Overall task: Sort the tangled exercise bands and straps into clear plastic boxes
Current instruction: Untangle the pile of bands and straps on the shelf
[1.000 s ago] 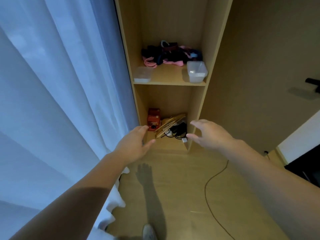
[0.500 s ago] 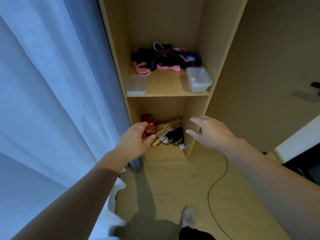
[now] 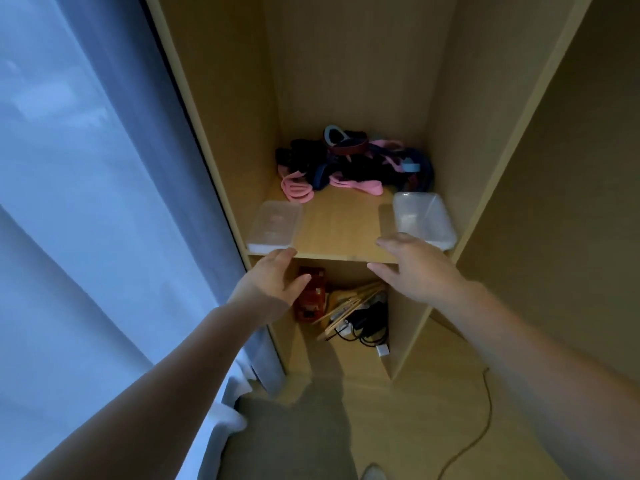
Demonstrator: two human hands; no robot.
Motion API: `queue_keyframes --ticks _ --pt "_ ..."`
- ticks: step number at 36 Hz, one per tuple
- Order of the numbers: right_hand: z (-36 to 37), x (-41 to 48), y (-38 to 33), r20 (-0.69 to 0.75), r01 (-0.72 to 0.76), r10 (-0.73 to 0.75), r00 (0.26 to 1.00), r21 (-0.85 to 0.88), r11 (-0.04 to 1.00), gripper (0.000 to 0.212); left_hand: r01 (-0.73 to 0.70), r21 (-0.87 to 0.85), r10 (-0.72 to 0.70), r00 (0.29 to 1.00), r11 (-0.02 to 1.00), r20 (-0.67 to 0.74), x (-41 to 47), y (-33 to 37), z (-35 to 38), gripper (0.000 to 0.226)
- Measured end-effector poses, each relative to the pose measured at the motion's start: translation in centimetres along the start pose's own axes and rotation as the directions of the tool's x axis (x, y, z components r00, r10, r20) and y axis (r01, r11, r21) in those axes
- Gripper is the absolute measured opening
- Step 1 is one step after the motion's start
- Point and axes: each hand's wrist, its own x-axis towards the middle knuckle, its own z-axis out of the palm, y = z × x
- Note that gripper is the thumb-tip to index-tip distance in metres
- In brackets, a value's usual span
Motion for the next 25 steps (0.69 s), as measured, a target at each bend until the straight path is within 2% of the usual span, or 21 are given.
queue_keyframes --ticks 4,14,22,25 --pt "-0.6 3.1 2.1 0.003 0.036 -0.036 0.999 -0.003 0.999 0.058 0.049 -0.061 -0.05 0.999 0.997 -0.018 2.9 0.9 0.4 0.063" --pt "-1.0 8.7 4.6 0.031 0.073 -0.072 0.997 -0.015 0.997 0.06 -0.011 0.045 0.012 1.0 0.999 -0.029 9.0 1.5 0.3 0.062" --pt "-0.5 12.5 5.7 0.002 0.0 0.0 1.0 -0.029 1.0 0.058 -0.09 0.023 0.089 0.996 0.996 0.022 15.0 0.3 -0.2 0.064" --pt "-0.5 13.8 5.6 0.004 -0.053 0.053 0.999 -0.032 0.998 0.057 -0.123 0.096 0.126 0.992 0.988 -0.029 17.2 0.2 -0.7 0.062"
